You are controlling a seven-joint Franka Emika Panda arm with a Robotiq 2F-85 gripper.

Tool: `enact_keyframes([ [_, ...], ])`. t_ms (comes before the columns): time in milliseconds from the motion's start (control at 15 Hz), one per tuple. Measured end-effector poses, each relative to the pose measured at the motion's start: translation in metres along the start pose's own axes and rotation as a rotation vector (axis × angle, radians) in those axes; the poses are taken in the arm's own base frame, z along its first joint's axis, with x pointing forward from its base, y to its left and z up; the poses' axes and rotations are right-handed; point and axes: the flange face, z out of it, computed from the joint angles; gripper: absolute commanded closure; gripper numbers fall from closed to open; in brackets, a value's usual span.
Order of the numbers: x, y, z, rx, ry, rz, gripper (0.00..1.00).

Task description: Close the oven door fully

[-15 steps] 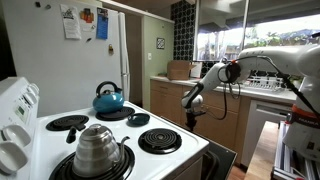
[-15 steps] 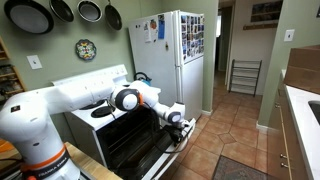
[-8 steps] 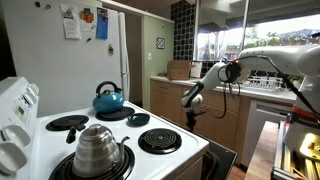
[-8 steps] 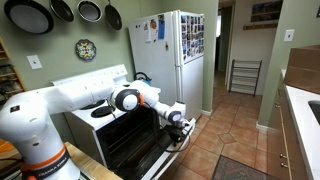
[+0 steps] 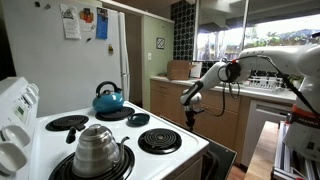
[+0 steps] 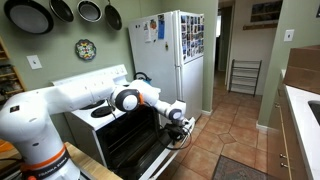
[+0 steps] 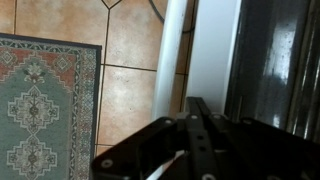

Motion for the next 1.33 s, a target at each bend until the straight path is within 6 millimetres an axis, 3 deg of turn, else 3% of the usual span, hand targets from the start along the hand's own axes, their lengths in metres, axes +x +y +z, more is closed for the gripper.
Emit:
enact_keyframes([
  [1333, 0.010, -0.020, -0.034, 0.119, -0.055, -0.276, 0.96],
])
